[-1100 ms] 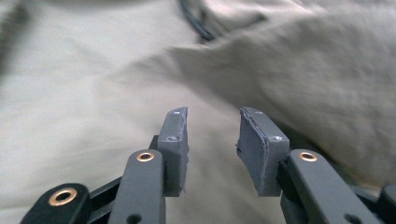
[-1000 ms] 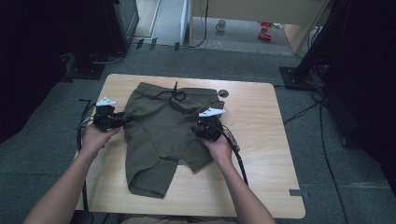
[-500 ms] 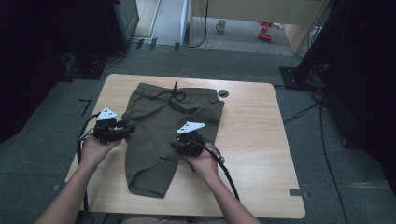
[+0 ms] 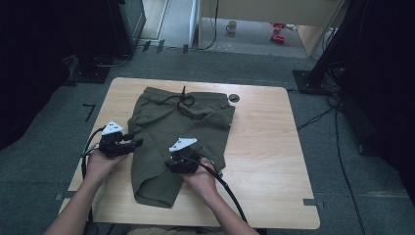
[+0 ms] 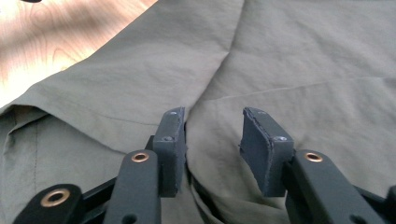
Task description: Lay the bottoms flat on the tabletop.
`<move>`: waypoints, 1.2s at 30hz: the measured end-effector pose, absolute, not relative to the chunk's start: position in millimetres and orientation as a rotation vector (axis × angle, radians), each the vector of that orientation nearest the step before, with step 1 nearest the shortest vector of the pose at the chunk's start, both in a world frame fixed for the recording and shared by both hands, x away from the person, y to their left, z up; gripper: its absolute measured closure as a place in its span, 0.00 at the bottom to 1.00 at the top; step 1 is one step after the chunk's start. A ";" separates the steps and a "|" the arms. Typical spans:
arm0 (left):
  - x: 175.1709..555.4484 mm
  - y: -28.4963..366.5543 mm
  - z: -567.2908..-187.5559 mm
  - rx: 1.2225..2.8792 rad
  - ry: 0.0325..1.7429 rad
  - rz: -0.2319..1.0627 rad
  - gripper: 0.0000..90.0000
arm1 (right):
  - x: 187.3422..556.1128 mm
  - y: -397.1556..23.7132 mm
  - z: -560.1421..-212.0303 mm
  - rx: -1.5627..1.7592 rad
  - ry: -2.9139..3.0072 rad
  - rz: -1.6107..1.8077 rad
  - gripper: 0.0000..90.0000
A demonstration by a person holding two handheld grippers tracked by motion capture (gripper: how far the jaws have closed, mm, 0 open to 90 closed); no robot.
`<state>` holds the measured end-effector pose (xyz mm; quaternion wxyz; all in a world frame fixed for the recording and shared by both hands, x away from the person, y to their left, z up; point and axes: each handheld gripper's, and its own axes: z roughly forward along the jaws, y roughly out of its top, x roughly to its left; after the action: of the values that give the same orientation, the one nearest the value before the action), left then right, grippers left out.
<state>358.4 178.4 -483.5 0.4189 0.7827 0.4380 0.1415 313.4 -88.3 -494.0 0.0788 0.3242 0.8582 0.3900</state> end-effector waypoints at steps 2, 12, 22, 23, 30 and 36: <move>357.9 178.8 -486.5 1.961 1.099 0.355 0.56 | 311.5 -87.0 -496.7 0.958 2.578 1.155 0.64; 357.6 174.7 -494.2 1.990 1.090 0.337 0.56 | 309.0 -91.1 -511.0 0.952 2.567 1.118 0.73; 357.5 172.7 -497.0 2.004 1.085 0.332 0.56 | 309.4 -97.9 -504.8 0.980 2.540 1.089 0.98; 357.5 172.4 -497.5 2.006 1.085 0.331 0.56 | 308.4 -98.8 -502.6 0.978 2.534 1.097 0.98; 357.2 171.1 -498.5 2.015 1.083 0.332 0.56 | 296.9 -113.7 -476.0 0.963 2.447 1.176 0.98; 357.2 170.8 -499.2 2.013 1.088 0.328 0.56 | 288.8 -134.8 -458.8 0.978 2.384 1.204 0.98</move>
<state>357.2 170.8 -499.2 0.4030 0.7969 0.4308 0.1300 288.8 -134.8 -458.8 0.1481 0.3400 0.8290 0.4186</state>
